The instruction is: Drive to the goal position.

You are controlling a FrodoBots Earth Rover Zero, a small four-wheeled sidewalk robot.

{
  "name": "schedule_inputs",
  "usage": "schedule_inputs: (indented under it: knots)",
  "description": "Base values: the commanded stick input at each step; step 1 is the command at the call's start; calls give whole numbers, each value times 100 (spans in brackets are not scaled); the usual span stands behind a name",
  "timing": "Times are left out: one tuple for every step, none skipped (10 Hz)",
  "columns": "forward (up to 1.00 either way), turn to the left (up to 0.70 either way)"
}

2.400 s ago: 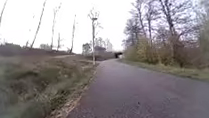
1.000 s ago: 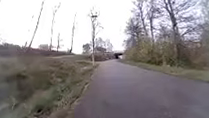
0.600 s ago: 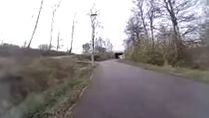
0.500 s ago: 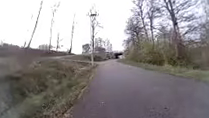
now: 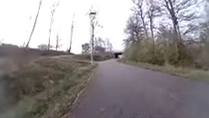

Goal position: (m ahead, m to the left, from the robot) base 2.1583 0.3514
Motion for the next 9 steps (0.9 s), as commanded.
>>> schedule_inputs:
  knots:
    - [70,0]
    - [70,0]
    - [70,0]
    - [70,0]
    - [70,0]
    - [70,0]
    - [70,0]
    - [70,0]
    - [70,0]
